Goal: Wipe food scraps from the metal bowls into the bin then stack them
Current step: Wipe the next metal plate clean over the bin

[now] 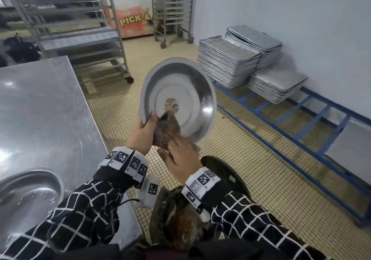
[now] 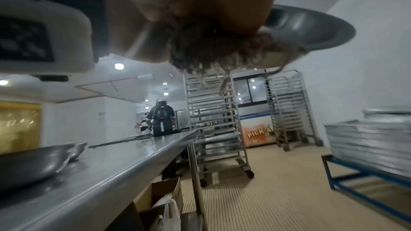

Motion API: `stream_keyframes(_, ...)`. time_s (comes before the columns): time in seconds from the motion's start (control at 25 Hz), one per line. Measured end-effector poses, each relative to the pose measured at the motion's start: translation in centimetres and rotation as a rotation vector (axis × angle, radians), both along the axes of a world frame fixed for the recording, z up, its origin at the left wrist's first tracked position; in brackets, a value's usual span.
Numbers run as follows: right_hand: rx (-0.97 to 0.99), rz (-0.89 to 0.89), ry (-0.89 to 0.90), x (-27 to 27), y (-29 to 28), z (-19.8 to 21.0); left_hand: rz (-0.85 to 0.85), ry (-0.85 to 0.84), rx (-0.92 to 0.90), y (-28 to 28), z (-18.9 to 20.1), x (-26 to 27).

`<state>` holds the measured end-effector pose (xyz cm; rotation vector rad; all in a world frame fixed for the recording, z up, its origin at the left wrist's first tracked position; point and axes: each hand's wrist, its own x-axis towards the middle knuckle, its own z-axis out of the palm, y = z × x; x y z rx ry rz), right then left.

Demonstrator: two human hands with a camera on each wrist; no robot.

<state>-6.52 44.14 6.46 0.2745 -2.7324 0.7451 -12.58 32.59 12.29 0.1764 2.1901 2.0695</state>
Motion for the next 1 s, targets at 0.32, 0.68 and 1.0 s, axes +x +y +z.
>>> stream_keyframes(0.32,0.185,-0.173,-0.151,-0.6,2.3,-0.5,0.009,0.077,0.060,-0.4,0.4,0.1)
stream_keyframes(0.68,0.264,-0.538,-0.255,-1.7,8.0,-0.9,-0.044,0.091,0.078,0.1,0.5,-0.4)
stream_keyframes(1.0,-0.415,-0.558,-0.120,-2.7,12.7,5.3,-0.113,-0.207,0.115,-0.9,-0.2,-1.3)
